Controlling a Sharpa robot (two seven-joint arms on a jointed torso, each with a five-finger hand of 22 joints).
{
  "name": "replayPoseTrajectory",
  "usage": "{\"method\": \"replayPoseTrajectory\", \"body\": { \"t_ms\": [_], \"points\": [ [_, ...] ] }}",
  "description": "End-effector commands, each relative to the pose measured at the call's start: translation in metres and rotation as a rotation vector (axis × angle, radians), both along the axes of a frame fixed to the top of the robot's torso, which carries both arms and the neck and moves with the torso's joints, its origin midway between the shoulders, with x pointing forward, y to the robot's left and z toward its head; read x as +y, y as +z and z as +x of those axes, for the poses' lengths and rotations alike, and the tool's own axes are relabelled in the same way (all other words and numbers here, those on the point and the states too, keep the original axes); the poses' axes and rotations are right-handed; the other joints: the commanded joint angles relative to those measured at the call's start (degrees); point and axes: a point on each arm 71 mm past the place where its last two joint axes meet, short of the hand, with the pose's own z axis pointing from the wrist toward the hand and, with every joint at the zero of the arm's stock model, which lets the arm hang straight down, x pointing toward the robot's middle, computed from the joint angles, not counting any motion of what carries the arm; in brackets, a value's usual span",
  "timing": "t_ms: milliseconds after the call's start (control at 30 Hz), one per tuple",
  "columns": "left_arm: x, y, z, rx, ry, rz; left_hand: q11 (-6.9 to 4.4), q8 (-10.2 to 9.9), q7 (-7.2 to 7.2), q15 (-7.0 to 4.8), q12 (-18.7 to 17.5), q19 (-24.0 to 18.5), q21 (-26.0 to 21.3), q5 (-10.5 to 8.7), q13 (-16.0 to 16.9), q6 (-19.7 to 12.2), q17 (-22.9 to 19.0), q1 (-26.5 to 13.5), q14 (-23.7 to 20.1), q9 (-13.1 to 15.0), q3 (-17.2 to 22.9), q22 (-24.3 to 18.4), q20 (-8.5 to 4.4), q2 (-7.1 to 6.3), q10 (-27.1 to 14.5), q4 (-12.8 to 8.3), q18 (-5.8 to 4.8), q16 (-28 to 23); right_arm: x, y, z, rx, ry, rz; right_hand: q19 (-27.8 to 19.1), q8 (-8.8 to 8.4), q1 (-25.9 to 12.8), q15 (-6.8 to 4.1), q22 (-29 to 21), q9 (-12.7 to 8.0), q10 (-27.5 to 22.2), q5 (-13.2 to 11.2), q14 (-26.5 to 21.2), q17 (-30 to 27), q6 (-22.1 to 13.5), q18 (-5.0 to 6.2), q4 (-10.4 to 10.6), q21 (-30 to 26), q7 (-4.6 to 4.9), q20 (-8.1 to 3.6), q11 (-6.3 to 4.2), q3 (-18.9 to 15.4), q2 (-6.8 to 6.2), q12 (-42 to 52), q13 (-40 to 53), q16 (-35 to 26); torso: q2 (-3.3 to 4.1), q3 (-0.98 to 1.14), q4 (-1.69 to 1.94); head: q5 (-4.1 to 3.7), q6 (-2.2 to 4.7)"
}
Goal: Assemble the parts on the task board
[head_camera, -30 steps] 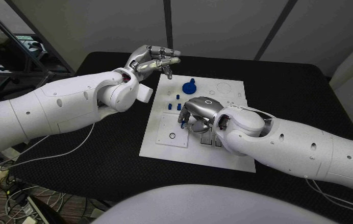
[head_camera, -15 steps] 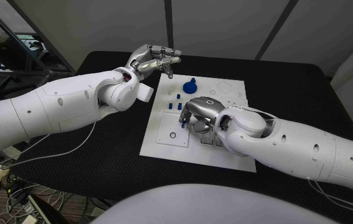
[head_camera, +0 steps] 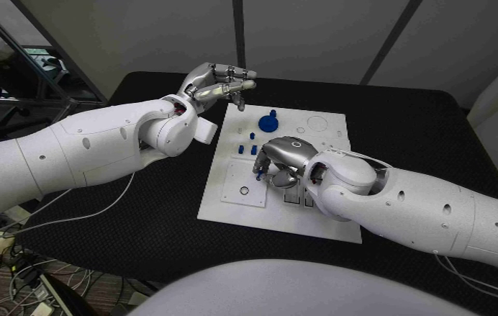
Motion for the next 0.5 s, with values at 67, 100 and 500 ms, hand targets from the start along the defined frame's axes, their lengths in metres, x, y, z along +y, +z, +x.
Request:
{"method": "replayPoseTrajectory", "body": {
  "t_ms": [67, 100, 500],
  "points": [
    [-0.0012, 0.0013, 0.0001, -0.001, -0.010, -0.008, 0.03, 0.4, -0.01, -0.03, 0.2, -0.3, -0.3, -0.26, -0.1, -0.1, 0.0, 0.1, -0.4, 0.1, -0.3, -0.1, -0.06, 0.26, -0.3, 0.1, 0.30, -0.2, 0.0012, -0.0010, -0.0005, 0.000, 0.004, -0.009, 0.0, 0.19, -0.8, -0.25, 0.1, 0.1, 0.1, 0.3, 3.3, 0.0, 0.2, -0.55, -0.1, 0.2, 0.14, 0.01, -0.06, 0.1, -0.01, 0.1, 0.1, 0.3, 0.00, -0.04, 0.00, 0.08, 0.00],
    [-0.0012, 0.0013, 0.0001, -0.001, -0.010, -0.008, 0.03, 0.4, -0.01, -0.03, 0.2, -0.3, -0.3, -0.26, -0.1, -0.1, 0.0, 0.1, -0.4, 0.1, -0.3, -0.1, -0.06, 0.26, -0.3, 0.1, 0.30, -0.2, 0.0014, -0.0012, -0.0005, 0.001, 0.004, -0.011, 0.0, 0.19, -0.8, -0.25, 0.1, 0.1, 0.1, 0.3, 3.3, 0.0, 0.2, -0.55, -0.1, 0.2, 0.14, 0.01, -0.06, 0.1, -0.01, 0.1, 0.1, 0.3, -0.02, -0.02, 0.01, 0.10, 0.00],
    [-0.0009, 0.0012, 0.0000, 0.001, -0.011, -0.007, 0.03, 0.4, -0.01, -0.03, 0.2, -0.3, -0.3, -0.26, -0.1, -0.1, 0.0, 0.1, -0.4, 0.1, -0.3, -0.1, -0.06, 0.26, -0.3, 0.1, 0.30, -0.2, 0.0027, -0.0026, -0.0010, 0.006, 0.005, -0.016, 0.0, 0.20, -0.9, -0.25, 0.0, 0.1, 0.1, 0.3, 3.3, 0.0, 0.2, -0.54, -0.1, 0.2, 0.14, 0.01, -0.06, 0.0, -0.01, 0.1, 0.1, 0.3, -0.01, 0.01, -0.02, 0.28, 0.00]
  ]
}}
